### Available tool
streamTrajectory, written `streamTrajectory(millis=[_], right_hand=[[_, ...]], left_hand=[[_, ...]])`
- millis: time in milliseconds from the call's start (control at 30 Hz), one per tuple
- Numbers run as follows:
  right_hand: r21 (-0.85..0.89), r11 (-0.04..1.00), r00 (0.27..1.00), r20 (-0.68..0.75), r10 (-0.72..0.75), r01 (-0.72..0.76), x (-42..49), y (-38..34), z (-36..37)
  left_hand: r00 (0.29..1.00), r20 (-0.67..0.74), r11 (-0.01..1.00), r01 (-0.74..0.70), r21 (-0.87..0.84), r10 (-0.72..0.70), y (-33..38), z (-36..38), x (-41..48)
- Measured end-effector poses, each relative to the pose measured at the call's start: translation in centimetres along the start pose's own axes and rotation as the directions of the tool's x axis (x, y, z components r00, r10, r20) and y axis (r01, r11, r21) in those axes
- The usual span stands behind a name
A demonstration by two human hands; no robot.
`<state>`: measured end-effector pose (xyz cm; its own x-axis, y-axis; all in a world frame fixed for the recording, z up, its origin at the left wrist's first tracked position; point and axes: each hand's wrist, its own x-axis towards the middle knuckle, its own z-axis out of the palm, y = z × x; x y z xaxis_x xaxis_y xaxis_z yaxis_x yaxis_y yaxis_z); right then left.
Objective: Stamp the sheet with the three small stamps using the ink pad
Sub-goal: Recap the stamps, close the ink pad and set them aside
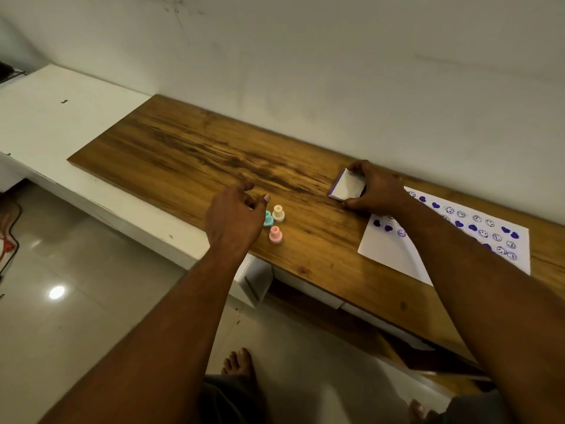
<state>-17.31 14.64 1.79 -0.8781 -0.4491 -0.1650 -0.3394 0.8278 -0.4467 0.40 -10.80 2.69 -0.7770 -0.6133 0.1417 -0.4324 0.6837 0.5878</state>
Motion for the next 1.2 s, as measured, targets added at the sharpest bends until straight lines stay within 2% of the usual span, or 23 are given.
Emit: streamTrajectory(millis=[700, 733, 800, 867, 900, 933, 1000, 1067, 1200], right_hand=[[0.113, 0.991, 0.995, 0.069, -0.079, 0.071, 1.5, 1.5, -0.2], [0.106, 0.990, 0.995, 0.030, -0.094, 0.090, 1.5, 1.3, -0.3], [0.068, 0.987, 0.981, -0.138, -0.138, 0.148, 1.3, 0.2, -0.7], [0.044, 0.967, 0.934, -0.275, -0.229, 0.250, 1.1, -2.1, -0.9], [0.051, 0.947, 0.919, -0.264, -0.294, 0.317, 1.1, -3.5, -0.8], [0.073, 0.923, 0.913, -0.193, -0.359, 0.378, 1.0, -4.9, -0.6], [0.111, 0.894, 0.899, 0.013, -0.439, 0.435, 0.8, -7.4, 0.5], [0.061, 0.887, 0.876, 0.141, -0.462, 0.458, 0.6, -9.3, 2.0], [-0.058, 0.874, 0.857, 0.240, -0.456, 0.482, 0.6, -11.1, 4.6]], left_hand=[[1.000, -0.001, 1.000, -0.015, -0.004, 0.015, 0.0, 0.7, -0.1], [1.000, 0.001, 1.000, -0.011, -0.002, 0.011, -0.1, 0.7, -0.1], [1.000, -0.002, 1.000, 0.004, -0.004, -0.004, -0.2, 0.6, 0.0], [1.000, -0.007, 1.000, 0.025, 0.003, -0.025, -0.4, 0.5, 0.1], [0.999, -0.003, 0.999, 0.035, 0.012, -0.035, -0.5, 0.5, 0.1], [0.999, 0.006, 0.999, 0.046, 0.021, -0.046, -0.6, 0.5, 0.1], [0.997, 0.026, 0.997, 0.068, 0.027, -0.069, -0.9, 0.5, 0.0], [0.996, 0.033, 0.996, 0.085, 0.028, -0.086, -1.2, 0.5, 0.0], [0.996, 0.022, 0.995, 0.089, 0.036, -0.089, -1.6, 0.5, 0.0]])
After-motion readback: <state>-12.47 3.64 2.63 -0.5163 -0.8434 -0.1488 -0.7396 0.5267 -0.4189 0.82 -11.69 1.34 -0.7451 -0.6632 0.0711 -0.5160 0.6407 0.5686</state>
